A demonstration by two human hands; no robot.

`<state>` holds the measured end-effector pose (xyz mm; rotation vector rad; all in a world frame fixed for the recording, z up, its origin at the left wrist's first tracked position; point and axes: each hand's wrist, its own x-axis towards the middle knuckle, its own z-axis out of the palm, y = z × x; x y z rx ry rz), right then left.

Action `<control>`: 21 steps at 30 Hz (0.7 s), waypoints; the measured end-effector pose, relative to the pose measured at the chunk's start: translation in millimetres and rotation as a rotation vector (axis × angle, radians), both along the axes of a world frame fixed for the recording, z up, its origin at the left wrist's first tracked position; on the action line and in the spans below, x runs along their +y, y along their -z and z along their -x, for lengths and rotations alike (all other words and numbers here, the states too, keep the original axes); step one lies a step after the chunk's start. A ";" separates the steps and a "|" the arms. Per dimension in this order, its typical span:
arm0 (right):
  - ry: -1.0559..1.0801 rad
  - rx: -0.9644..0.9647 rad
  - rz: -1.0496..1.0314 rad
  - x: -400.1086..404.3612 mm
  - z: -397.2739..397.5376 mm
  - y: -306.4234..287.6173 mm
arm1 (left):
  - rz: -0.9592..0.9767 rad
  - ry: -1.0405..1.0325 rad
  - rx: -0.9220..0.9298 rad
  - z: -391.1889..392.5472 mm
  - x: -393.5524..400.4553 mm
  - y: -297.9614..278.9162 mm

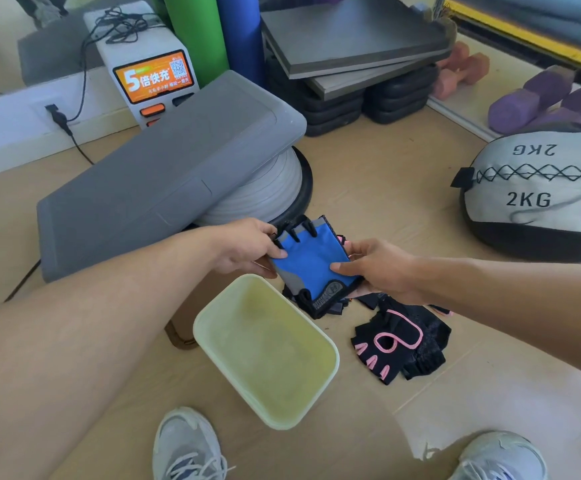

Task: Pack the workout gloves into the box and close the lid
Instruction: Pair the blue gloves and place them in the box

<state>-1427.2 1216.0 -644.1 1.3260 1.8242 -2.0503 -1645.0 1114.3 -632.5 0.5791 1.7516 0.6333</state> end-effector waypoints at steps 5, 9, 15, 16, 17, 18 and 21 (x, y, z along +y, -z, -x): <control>-0.048 -0.037 -0.046 -9.4 -2.5 11.7 | 0.015 0.252 0.325 7.9 -8.3 2.6; -0.350 -0.167 -0.395 -21.1 -7.5 13.6 | 0.180 0.552 0.733 20.7 -26.9 8.0; -0.821 -0.185 -0.416 -41.4 -11.9 15.5 | 0.427 0.586 0.810 34.0 -57.0 40.2; -0.887 -0.218 -0.408 -44.3 -12.8 18.2 | 0.472 0.596 0.805 35.5 -62.6 46.1; -0.939 -0.250 -0.415 -46.9 -14.0 21.3 | 0.504 0.604 0.800 36.1 -67.5 51.5; -0.973 -0.284 -0.434 -48.3 -15.7 26.4 | 0.527 0.610 0.798 35.3 -72.2 55.5; -0.956 -0.409 -0.478 -44.8 -20.0 39.9 | 0.524 0.653 0.782 28.4 -80.5 60.8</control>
